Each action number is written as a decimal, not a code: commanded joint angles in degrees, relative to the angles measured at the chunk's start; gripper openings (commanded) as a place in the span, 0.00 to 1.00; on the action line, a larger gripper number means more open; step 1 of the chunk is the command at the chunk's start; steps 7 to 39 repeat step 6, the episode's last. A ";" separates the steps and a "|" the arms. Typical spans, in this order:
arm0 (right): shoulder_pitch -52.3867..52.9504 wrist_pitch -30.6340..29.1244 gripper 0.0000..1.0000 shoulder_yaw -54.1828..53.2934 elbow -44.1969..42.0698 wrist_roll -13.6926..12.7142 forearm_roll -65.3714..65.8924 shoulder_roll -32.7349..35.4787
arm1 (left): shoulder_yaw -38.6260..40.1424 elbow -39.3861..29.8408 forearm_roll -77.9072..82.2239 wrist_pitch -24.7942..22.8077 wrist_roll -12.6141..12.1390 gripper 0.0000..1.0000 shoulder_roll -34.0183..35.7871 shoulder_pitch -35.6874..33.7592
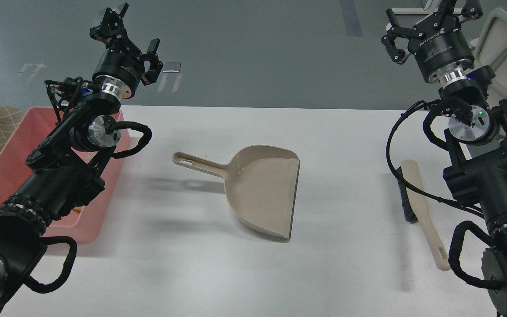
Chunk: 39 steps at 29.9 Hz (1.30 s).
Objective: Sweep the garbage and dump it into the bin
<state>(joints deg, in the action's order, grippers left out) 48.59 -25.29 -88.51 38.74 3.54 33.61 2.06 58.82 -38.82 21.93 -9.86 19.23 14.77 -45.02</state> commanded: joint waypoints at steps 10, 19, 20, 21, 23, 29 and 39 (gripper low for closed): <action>-0.16 -0.11 1.00 5.01 -1.83 0.50 -0.03 0.13 | -0.19 -0.03 0.13 -0.07 -0.33 0.96 0.08 -0.15; -0.16 -0.11 1.00 5.01 -1.83 0.50 -0.03 0.13 | -0.19 -0.03 0.13 -0.07 -0.33 0.96 0.08 -0.15; -0.16 -0.11 1.00 5.01 -1.83 0.50 -0.03 0.13 | -0.19 -0.03 0.13 -0.07 -0.33 0.96 0.08 -0.15; -0.16 -0.11 1.00 5.01 -1.83 0.50 -0.03 0.13 | -0.19 -0.03 0.13 -0.07 -0.33 0.96 0.08 -0.15; -0.16 -0.11 1.00 5.01 -1.83 0.50 -0.03 0.13 | -0.19 -0.03 0.13 -0.07 -0.33 0.96 0.08 -0.15; -0.16 -0.11 1.00 5.01 -1.83 0.50 -0.03 0.13 | -0.19 -0.03 0.13 -0.07 -0.33 0.96 0.08 -0.15; -0.16 -0.11 1.00 5.01 -1.83 0.50 -0.03 0.13 | -0.19 -0.03 0.13 -0.07 -0.33 0.96 0.08 -0.15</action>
